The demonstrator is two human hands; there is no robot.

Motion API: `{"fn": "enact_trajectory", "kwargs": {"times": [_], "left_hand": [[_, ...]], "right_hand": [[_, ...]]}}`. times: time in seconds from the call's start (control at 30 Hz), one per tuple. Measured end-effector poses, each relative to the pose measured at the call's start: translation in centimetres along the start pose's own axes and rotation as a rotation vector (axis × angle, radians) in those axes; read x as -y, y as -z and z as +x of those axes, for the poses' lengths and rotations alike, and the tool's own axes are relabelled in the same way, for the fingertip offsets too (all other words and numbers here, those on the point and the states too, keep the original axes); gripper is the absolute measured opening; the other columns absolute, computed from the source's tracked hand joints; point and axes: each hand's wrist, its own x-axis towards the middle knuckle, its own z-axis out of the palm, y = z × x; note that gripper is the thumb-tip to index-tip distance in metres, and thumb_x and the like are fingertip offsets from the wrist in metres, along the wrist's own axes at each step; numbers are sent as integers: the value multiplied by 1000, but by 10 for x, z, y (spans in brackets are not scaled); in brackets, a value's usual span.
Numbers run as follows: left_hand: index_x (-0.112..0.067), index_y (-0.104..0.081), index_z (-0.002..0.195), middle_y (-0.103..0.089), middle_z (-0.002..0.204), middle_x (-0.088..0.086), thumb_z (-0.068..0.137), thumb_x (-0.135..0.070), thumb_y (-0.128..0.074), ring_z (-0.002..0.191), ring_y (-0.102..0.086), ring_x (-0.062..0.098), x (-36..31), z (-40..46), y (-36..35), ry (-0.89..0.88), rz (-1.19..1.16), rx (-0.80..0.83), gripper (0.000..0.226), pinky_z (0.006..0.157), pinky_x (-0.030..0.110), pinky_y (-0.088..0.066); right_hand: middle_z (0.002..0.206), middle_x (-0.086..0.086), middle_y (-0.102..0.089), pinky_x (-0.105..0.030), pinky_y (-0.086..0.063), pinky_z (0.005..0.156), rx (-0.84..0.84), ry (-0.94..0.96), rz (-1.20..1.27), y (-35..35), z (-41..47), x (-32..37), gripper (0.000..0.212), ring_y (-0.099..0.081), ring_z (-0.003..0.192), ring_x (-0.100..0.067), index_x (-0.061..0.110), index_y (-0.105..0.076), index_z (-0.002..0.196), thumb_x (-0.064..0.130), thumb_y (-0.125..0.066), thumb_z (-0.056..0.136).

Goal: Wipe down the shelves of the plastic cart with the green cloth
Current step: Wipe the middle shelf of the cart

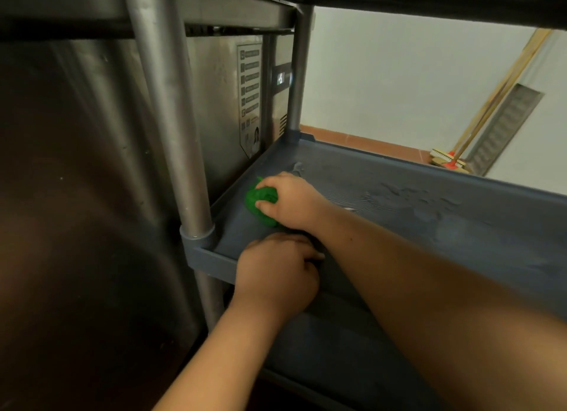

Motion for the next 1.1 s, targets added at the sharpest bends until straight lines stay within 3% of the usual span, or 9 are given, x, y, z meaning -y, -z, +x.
{"fn": "enact_trajectory", "kwargs": {"times": [0.1,0.27,0.37,0.53,0.67,0.83,0.93,1.0,1.1], "left_hand": [[-46,-65,116,-57,129,-29,74,-36,-33,124,-47,0,-1,-1,2,3,-17,11,54,97,23,-37],[-44,-66,115,-61,126,-24,81,-34,-44,121,-50,4,-1,-1,3,-4,-31,17,42,95,26,-38],[-46,-65,115,-62,124,-24,79,-37,-39,119,-51,3,0,-1,1,7,-15,10,46,94,25,-39],[-50,-64,115,-58,126,-30,80,-37,-38,121,-50,0,-3,-2,3,25,-8,21,46,97,24,-41],[-50,-64,113,-57,128,-29,84,-31,-48,122,-49,1,-6,0,5,61,-8,43,40,96,23,-38],[-50,-67,108,-63,124,-19,76,-29,-45,118,-56,13,-18,4,4,147,-54,143,44,99,32,-45],[-34,-71,106,-69,114,-2,83,-29,-46,108,-63,26,-40,10,4,234,-25,121,34,90,35,-48],[-19,-70,101,-69,103,5,86,-29,-43,98,-63,28,-66,15,-3,163,56,16,33,78,35,-45],[-14,-66,83,-64,89,6,86,-23,-41,87,-58,26,-92,15,-23,45,-51,-76,27,67,34,-40]], "right_hand": [[127,-10,-61,-40,-48,99,-46,0,85,5,7,3,44,-59,114,-28,21,-62,130,37,-66,89],[126,-6,-56,-42,-44,101,32,92,6,-9,3,7,46,-54,115,-30,30,-62,127,48,-68,86],[131,-2,-53,-42,-42,103,47,92,-17,-10,2,5,50,-53,118,-29,35,-59,130,53,-67,84],[132,-3,-51,-33,-42,99,51,10,-36,-1,-4,-3,51,-54,119,-24,29,-58,134,43,-68,86],[136,-5,-49,-35,-43,100,25,-94,-67,10,-22,-27,52,-53,121,-27,30,-55,137,45,-66,88],[135,-10,-48,-39,-44,99,18,-199,-101,25,-49,-59,54,-54,119,-33,27,-51,141,48,-62,91],[133,-11,-47,-42,-46,98,-11,-262,-99,29,-60,-76,55,-53,117,-37,29,-50,140,52,-60,91],[129,-12,-49,-43,-45,97,-17,-253,-89,28,-66,-83,49,-53,114,-40,30,-53,135,53,-58,92],[124,-13,-49,-45,-44,96,5,-240,-50,33,-72,-91,48,-50,114,-41,31,-53,134,55,-55,93]]}}
